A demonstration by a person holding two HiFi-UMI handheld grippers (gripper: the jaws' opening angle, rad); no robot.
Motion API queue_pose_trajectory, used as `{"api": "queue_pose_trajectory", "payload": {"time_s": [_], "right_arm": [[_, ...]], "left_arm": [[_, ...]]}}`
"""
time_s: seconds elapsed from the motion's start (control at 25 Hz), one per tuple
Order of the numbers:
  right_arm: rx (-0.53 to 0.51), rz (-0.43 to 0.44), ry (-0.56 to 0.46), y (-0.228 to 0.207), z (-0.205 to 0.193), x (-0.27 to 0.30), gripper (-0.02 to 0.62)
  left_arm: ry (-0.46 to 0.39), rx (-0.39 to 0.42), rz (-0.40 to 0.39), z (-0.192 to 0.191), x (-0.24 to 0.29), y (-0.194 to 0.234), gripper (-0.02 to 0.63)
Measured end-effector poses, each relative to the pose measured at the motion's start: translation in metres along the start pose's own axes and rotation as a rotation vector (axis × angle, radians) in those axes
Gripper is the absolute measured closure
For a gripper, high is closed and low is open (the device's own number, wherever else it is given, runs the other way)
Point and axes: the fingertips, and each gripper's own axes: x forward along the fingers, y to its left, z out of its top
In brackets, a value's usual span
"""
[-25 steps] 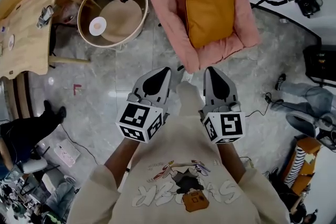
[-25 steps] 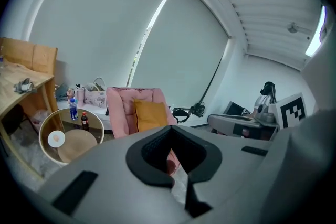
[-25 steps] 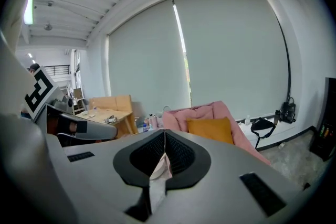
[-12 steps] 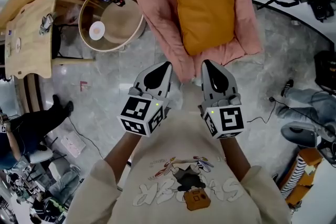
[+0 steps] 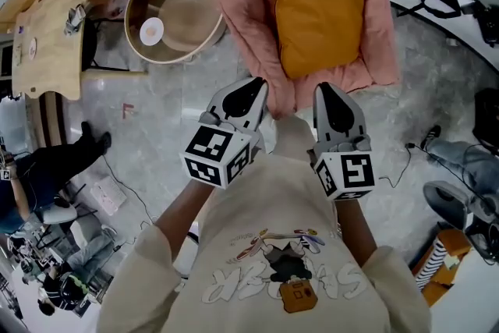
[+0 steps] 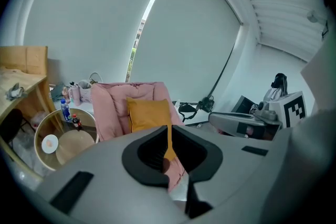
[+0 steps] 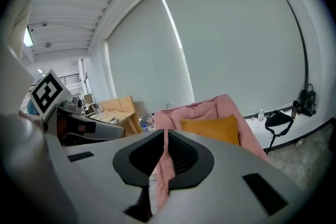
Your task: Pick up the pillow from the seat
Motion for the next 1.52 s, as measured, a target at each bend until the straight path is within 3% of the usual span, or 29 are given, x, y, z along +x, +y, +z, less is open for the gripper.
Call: {"api": "queue_pose_trajectory", "payload": {"time_s": [0.24,0.44,0.76,0.92,1.08,1.32,1.52], "right_arm": [[-0.016,-0.027,0.039,-0.009,-0.009,0.023,0.556],[-0.044,-0.025,0.065,-0.007,-0.005,0.047,0.478],[-0.038,-0.045,0.107,-0.022,-0.006,0.103,0.425],[-0.037,-0.047,0.161,-0.032,-0.019,0.129,0.386],[-0.057,-0.028,0.183,-0.048,-0.024,0.161,0.356],[-0.073,-0.018,0.218,-0.054,-0.037,0.2,0.336],[-0.077,-0.002,0.253,-0.064,-0.061,0.218,0.33]], "left_arm": [[0.019,-0.025,-0.043,-0.008,0.038,0.029,0.545],[0.044,-0.036,-0.079,-0.014,0.064,0.053,0.477],[0.062,-0.05,-0.097,-0.022,0.106,0.082,0.385],[0.057,-0.067,-0.101,-0.033,0.125,0.089,0.375],[0.092,-0.067,-0.144,-0.046,0.158,0.094,0.283],[0.13,-0.118,-0.158,-0.077,0.189,0.118,0.213],[0.131,-0.127,-0.147,-0.097,0.212,0.124,0.213]]}}
